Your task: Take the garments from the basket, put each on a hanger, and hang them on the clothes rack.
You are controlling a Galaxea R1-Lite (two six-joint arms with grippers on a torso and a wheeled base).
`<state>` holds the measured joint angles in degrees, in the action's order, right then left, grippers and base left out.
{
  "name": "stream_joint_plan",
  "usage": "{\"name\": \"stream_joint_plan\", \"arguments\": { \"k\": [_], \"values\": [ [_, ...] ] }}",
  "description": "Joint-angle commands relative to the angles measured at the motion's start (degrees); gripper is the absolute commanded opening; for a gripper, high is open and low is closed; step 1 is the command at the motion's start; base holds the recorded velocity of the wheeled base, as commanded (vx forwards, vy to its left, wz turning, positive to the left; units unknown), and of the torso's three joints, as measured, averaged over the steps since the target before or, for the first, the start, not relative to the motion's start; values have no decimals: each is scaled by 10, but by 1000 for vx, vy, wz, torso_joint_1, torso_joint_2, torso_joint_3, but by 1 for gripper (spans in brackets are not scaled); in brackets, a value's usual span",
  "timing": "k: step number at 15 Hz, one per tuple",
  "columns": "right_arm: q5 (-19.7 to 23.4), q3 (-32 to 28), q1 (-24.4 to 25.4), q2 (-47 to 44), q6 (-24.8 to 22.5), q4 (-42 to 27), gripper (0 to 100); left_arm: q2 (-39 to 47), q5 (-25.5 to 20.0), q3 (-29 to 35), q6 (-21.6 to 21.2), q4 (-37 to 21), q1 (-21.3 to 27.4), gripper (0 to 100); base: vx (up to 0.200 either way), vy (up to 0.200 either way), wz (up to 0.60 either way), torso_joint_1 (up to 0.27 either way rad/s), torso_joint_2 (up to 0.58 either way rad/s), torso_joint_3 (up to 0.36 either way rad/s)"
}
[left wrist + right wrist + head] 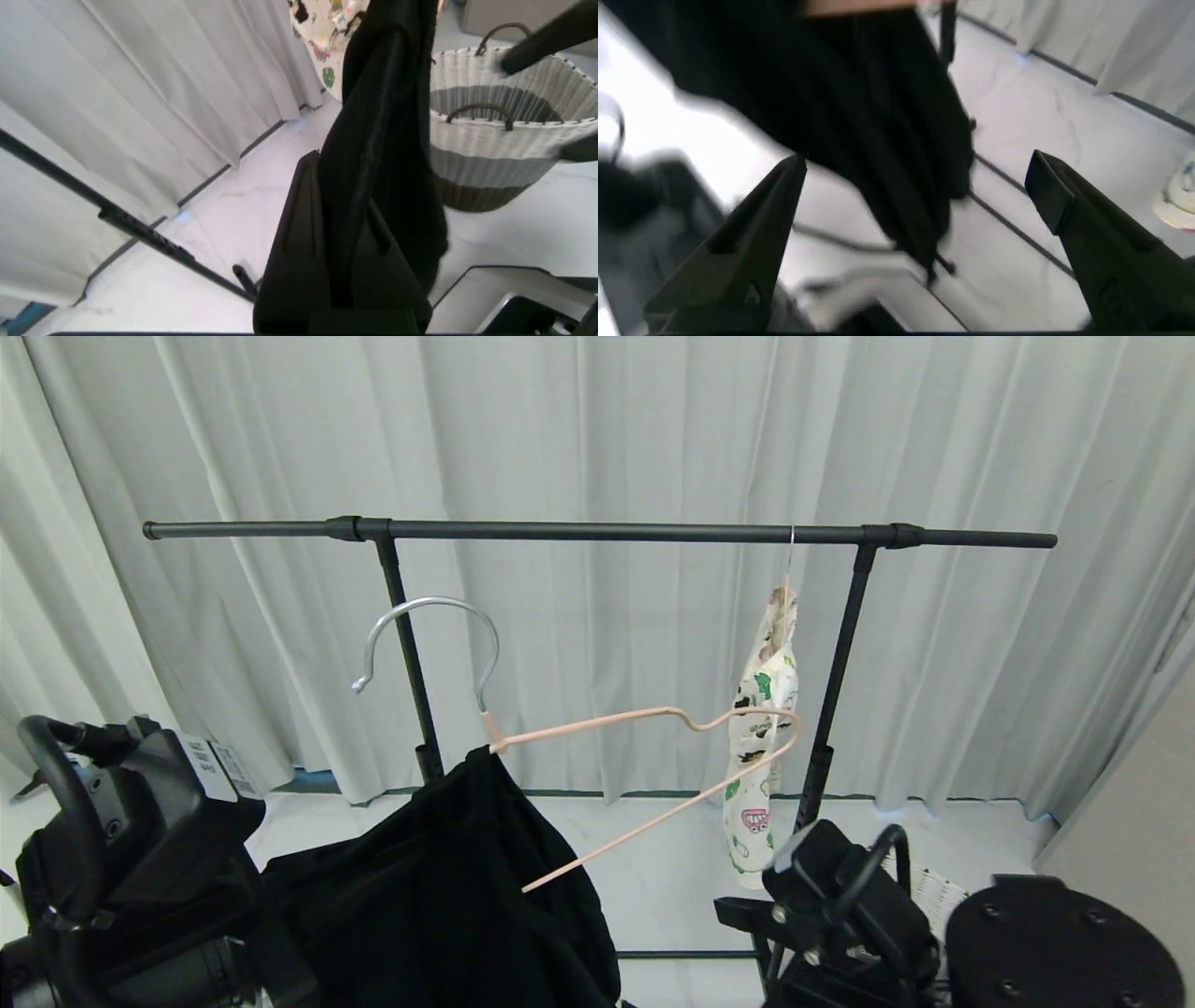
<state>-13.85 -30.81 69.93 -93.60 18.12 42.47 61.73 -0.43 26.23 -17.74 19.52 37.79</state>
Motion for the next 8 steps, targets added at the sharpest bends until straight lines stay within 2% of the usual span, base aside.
{"name": "stream_joint_plan", "arguments": {
  "k": [1,4,8],
  "values": [
    [-54,-73,16,-105,42,34,100,1,0,5,-1,0,3,0,0,0,0,0,0,0],
    [-81,-117,12,-135,55,42,100,-1,0,5,-1,0,4,0,0,0,0,0,0,0],
    [-88,-122,12,-144,54,43,100,-1,0,6,-1,0,26,0,0,0,0,0,0,0]
  ]
}}
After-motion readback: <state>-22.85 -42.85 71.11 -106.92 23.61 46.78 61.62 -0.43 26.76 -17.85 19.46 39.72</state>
